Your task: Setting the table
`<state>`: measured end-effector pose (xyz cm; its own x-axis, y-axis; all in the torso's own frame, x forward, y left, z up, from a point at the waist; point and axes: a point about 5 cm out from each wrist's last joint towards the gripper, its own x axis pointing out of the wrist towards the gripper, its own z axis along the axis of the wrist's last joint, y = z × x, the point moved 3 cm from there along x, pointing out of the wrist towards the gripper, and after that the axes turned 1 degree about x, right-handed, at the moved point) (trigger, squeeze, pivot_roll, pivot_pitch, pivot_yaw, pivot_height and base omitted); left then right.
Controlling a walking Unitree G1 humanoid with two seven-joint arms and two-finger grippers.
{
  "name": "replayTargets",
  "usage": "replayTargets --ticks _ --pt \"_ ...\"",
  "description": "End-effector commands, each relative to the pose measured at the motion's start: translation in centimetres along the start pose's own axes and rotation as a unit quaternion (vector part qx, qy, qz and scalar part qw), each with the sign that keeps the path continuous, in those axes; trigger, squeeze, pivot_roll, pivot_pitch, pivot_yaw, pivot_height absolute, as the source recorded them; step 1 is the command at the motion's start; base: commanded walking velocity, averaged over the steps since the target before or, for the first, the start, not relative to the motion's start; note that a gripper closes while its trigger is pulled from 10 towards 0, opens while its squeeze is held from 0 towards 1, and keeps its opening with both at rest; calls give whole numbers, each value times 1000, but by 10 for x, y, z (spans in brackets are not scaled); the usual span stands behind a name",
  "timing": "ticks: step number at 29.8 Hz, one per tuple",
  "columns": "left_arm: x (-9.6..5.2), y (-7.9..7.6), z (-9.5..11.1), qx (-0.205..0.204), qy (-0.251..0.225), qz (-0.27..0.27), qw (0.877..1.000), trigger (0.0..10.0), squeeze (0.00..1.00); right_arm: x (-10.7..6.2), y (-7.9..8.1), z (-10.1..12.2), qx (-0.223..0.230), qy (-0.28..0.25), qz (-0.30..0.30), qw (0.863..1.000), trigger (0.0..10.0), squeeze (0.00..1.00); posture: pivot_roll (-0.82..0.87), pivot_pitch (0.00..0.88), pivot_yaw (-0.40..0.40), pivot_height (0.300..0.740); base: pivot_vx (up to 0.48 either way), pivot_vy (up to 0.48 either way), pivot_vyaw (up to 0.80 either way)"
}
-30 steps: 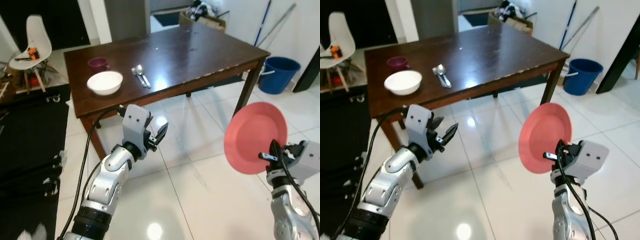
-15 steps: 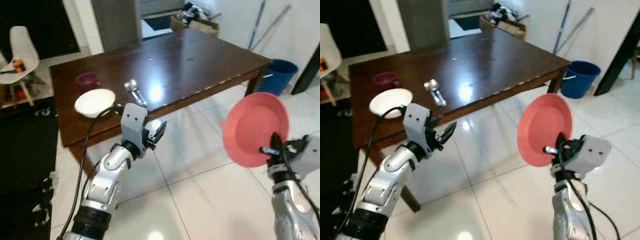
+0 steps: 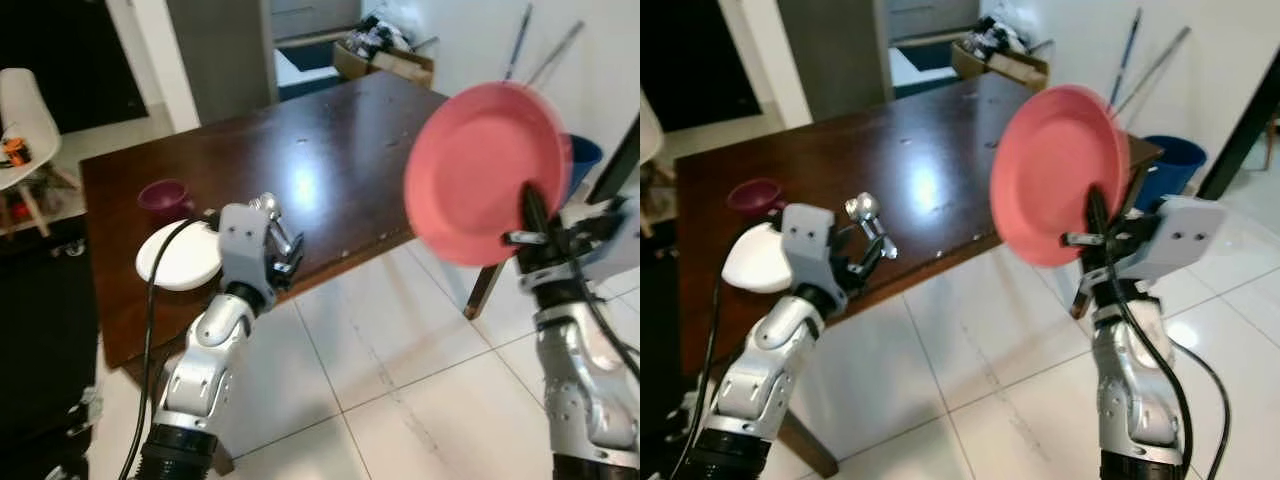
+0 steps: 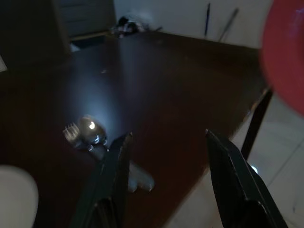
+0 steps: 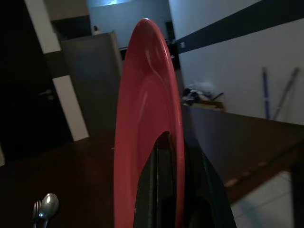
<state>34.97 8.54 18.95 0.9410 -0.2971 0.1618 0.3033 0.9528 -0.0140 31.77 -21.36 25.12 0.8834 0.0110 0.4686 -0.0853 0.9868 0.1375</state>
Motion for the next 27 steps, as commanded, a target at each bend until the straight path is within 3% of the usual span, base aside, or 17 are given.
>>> replayTargets --ticks 1,9,14,16,17,22,27 --pt "-5 5 -4 3 10 14 1000 10000 129 3 12 -5 11 10 26 1000 10000 0 -140 0 138 740 480 0 0" --pt "-23 24 0 23 8 59 998 10000 122 13 43 -25 66 41 75 994 10000 0 -62 0 95 740 480 0 0" --pt "-26 26 5 26 0 63 998 10000 106 18 59 -22 101 44 113 987 10000 0 -48 0 91 740 480 0 0" --pt "-28 24 7 17 0 60 998 10000 47 19 65 -21 114 44 133 984 10000 0 -48 0 92 740 356 0 0" --pt "-28 24 9 12 -3 59 998 10000 0 20 67 -20 118 45 140 982 10000 0 -48 0 93 740 0 0 0" --pt "-28 25 16 -3 -15 55 998 10000 0 17 72 -22 126 49 156 979 10000 0 -53 0 97 740 0 0 0" --pt "-25 31 23 -4 -24 65 998 10000 0 12 77 -22 166 60 180 968 10000 0 -57 0 103 740 0 0 0"
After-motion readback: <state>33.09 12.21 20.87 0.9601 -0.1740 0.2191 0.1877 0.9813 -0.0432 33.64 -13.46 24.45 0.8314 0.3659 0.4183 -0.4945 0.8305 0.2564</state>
